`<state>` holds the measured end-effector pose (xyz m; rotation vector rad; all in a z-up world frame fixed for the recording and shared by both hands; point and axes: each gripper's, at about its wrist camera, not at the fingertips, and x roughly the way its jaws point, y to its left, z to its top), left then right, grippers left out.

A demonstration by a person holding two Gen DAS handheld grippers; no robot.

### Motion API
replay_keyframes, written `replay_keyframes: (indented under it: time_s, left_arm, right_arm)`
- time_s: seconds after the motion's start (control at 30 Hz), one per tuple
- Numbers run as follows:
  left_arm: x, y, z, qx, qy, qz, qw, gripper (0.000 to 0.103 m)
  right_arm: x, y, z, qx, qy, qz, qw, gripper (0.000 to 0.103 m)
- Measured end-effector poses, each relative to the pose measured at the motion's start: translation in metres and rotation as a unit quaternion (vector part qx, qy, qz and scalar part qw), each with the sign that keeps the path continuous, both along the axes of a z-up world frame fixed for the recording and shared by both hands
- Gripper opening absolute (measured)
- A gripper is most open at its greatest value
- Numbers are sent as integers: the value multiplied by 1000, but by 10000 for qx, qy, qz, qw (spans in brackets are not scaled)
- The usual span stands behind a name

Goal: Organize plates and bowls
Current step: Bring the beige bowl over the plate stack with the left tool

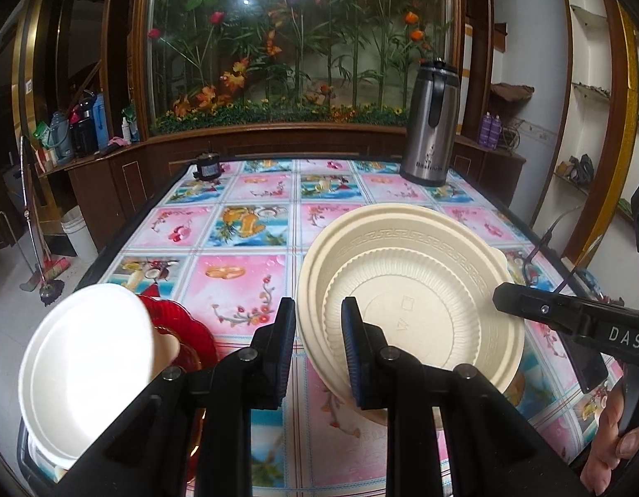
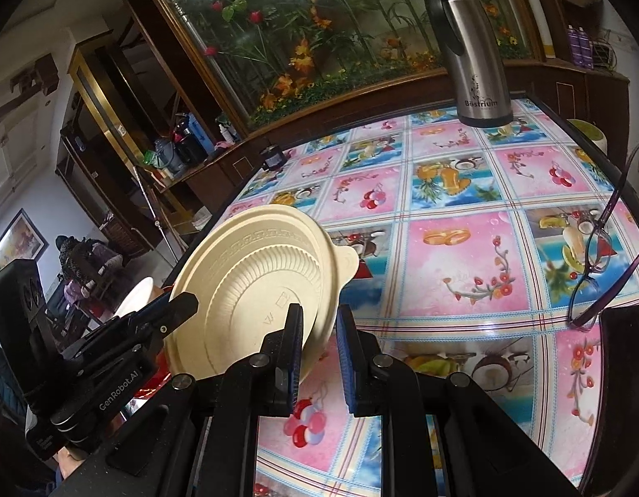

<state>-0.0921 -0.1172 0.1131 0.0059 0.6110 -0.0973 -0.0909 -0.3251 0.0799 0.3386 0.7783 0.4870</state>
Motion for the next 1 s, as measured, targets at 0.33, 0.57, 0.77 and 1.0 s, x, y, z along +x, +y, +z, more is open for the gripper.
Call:
replay_keyframes:
  time_s: [0.33,0.57,0.77,1.0]
  left_arm:
    - [-14,15,18,-17,-263,97,9996,22]
    - [-23,32,31,-99,-440,230,9987,22]
    - [-33,54,41,-177,-574,414,9973,22]
    - [-45,85,53,-219,-705,727,9946,22]
  right_arm:
    - [-9,15,23,0,-213,140,9997,18]
    - [-11,31,35,-76,-352,257,9990,18]
    - [-13,51,49,-98,-489,421,9979,18]
    - [-13,85,67,-68,-625,728,9954,18]
